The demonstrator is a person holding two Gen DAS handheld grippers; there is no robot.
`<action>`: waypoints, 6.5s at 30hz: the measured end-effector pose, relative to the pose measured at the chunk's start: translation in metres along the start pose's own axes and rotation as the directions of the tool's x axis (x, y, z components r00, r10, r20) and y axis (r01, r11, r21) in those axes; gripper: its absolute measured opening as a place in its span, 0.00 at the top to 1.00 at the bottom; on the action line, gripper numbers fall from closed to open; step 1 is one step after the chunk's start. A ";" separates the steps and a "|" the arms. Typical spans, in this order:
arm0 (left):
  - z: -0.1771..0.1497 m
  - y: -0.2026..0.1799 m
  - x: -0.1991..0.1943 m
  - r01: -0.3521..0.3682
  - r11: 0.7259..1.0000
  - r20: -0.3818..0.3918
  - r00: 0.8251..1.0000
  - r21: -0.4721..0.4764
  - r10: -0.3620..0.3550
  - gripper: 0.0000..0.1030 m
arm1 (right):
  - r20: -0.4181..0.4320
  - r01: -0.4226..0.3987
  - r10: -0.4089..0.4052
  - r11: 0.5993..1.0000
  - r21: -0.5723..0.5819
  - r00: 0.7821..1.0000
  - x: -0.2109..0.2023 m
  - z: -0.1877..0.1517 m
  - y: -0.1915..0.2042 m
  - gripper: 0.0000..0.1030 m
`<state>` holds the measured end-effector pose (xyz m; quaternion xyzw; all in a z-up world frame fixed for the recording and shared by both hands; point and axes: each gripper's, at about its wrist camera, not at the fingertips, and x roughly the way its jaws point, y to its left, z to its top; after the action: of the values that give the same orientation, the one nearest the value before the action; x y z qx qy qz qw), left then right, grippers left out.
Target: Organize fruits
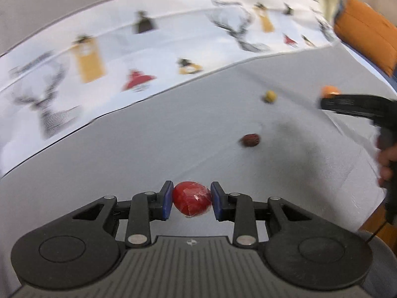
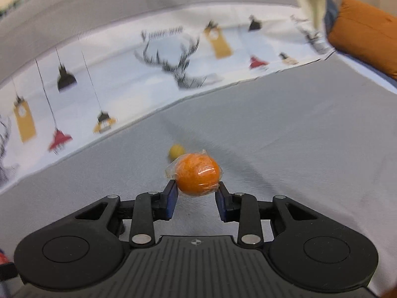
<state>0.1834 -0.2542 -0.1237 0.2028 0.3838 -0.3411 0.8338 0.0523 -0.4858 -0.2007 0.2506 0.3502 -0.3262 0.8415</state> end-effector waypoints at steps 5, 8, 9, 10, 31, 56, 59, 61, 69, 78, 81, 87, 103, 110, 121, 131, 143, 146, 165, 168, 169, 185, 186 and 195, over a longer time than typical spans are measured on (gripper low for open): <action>-0.033 0.022 -0.087 -0.076 0.995 0.013 0.997 -0.071 0.077 0.65 | 0.068 -0.053 0.053 0.999 -0.003 0.996 -0.091 -0.012 -0.003 0.67; -0.060 0.031 -0.134 -0.104 0.988 -0.009 0.995 -0.115 0.104 0.65 | 0.079 -0.116 0.119 0.993 -0.035 0.990 -0.143 -0.026 0.005 0.67; -0.070 0.034 -0.148 -0.111 0.985 -0.019 0.994 -0.132 0.110 0.65 | 0.074 -0.146 0.150 0.988 -0.052 0.986 -0.160 -0.034 0.011 0.67; -0.079 0.037 -0.158 -0.118 0.982 -0.029 0.993 -0.148 0.115 0.65 | 0.067 -0.174 0.178 0.982 -0.070 0.982 -0.175 -0.040 0.016 0.67; -0.202 0.057 -0.295 -0.175 0.924 0.017 0.981 -0.339 0.192 0.65 | -0.088 -0.499 0.507 0.779 -0.379 0.858 -0.347 -0.154 0.126 0.67; -0.216 0.066 -0.310 -0.160 0.911 0.061 0.978 -0.381 0.197 0.65 | -0.074 -0.488 0.512 0.749 -0.448 0.856 -0.365 -0.163 0.138 0.67; -0.216 0.068 -0.305 -0.157 0.911 0.051 0.980 -0.382 0.190 0.65 | -0.084 -0.487 0.507 0.749 -0.450 0.858 -0.362 -0.164 0.141 0.67; -0.215 0.069 -0.301 -0.156 0.910 0.045 0.981 -0.384 0.187 0.65 | -0.093 -0.486 0.502 0.749 -0.450 0.860 -0.359 -0.165 0.142 0.67; -0.213 0.079 -0.288 -0.155 0.906 0.025 0.984 -0.393 0.179 0.65 | -0.125 -0.482 0.482 0.749 -0.456 0.867 -0.348 -0.166 0.150 0.67; -0.202 0.099 -0.271 -0.167 0.901 0.009 0.983 -0.400 0.186 0.65 | -0.168 -0.488 0.469 0.735 -0.470 0.867 -0.330 -0.169 0.167 0.67; -0.194 0.106 -0.262 -0.169 0.901 0.006 0.982 -0.399 0.187 0.65 | -0.186 -0.497 0.469 0.728 -0.472 0.863 -0.321 -0.168 0.175 0.67; -0.173 0.124 -0.235 -0.173 0.903 0.000 0.982 -0.393 0.188 0.65 | -0.221 -0.513 0.468 0.715 -0.475 0.856 -0.294 -0.165 0.199 0.67; -0.128 0.169 -0.117 -0.187 0.926 -0.090 0.982 -0.327 0.166 0.65 | -0.323 -0.534 0.425 0.686 -0.495 0.845 -0.193 -0.175 0.263 0.66; -0.122 0.180 -0.073 -0.196 0.931 -0.137 0.977 -0.308 0.161 0.65 | -0.380 -0.544 0.393 0.666 -0.510 0.837 -0.155 -0.188 0.283 0.66; -0.112 0.186 -0.063 -0.233 0.923 -0.126 0.971 -0.307 0.203 0.00 | -0.379 -0.534 0.381 0.676 -0.508 0.843 -0.137 -0.183 0.295 0.24; -0.148 0.157 -0.124 -0.277 0.908 -0.258 0.945 -0.315 0.199 0.00 | -0.405 -0.533 0.361 0.691 -0.489 0.840 -0.202 -0.180 0.247 0.08; -0.208 0.102 -0.226 -0.348 0.872 -0.230 0.932 -0.343 0.282 0.00 | -0.253 -0.505 0.439 0.708 -0.494 0.862 -0.296 -0.180 0.201 0.04; -0.217 0.087 -0.239 -0.372 0.870 -0.216 0.924 -0.324 0.315 0.00 | -0.224 -0.495 0.446 0.714 -0.496 0.867 -0.311 -0.183 0.191 0.03; -0.221 0.052 -0.259 -0.411 0.878 -0.162 0.910 -0.244 0.381 0.00 | -0.139 -0.471 0.467 0.736 -0.486 0.873 -0.346 -0.184 0.161 0.01; -0.220 0.052 -0.261 -0.415 0.878 -0.151 0.909 -0.240 0.388 0.00 | -0.128 -0.473 0.476 0.733 -0.490 0.870 -0.348 -0.183 0.163 0.01; -0.221 0.052 -0.262 -0.418 0.877 -0.150 0.908 -0.239 0.392 0.00 | -0.125 -0.474 0.479 0.732 -0.490 0.869 -0.349 -0.183 0.163 0.01; -0.206 0.042 -0.235 -0.363 0.918 -0.196 0.923 -0.158 0.331 0.00 | -0.138 -0.484 0.470 0.783 -0.391 0.872 -0.321 -0.170 0.147 0.01; -0.202 0.039 -0.231 -0.362 0.921 -0.197 0.922 -0.142 0.332 0.00 | -0.125 -0.475 0.464 0.793 -0.382 0.877 -0.318 -0.166 0.142 0.01; -0.107 0.000 -0.157 -0.126 0.981 -0.123 0.987 -0.151 0.107 0.00 | 0.039 -0.242 0.260 0.935 -0.259 0.965 -0.250 -0.100 0.061 0.01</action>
<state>0.0557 -0.1257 -0.0681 0.1774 0.4441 -0.2480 0.8425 -0.0819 -0.2869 -0.0635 0.1724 0.3233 -0.1779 0.9133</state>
